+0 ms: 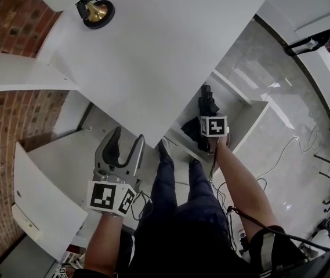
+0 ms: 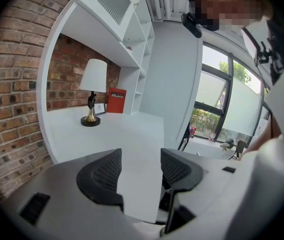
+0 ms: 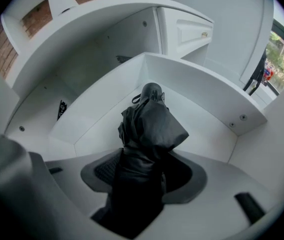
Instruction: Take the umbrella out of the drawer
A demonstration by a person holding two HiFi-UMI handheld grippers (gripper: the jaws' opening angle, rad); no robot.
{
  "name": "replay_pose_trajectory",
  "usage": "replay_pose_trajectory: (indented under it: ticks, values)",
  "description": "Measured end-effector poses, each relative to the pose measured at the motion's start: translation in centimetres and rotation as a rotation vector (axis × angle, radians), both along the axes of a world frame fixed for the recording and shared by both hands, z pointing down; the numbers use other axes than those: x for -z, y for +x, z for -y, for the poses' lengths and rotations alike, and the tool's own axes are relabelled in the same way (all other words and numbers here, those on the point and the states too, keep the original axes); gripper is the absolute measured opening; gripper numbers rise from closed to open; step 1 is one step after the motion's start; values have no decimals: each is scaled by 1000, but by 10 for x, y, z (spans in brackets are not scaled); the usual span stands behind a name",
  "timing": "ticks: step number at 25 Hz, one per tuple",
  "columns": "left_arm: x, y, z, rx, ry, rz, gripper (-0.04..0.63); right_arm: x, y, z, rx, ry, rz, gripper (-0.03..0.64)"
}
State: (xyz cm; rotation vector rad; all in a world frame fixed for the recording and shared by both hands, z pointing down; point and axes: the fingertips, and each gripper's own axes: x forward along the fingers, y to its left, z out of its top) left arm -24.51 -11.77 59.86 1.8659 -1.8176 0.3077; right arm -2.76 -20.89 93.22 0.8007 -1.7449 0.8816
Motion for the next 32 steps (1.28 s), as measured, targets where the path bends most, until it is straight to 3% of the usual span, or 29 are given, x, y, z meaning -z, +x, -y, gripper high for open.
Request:
replay_pose_trajectory:
  ticks: [9,18,23,32]
  values:
    - [36,25,-2,-2,62,6,241,85,-15,-5,-57,80,230,239]
    - [103,23,-9,41,158,54,241,200,13,9,-150,193,347,239]
    - [132,-3,-14,88,211,75,241,269,-11,27,-74,267,416,239]
    - [150,-43,-22,119,232,90,241,311,-97,36,42,242,474,239]
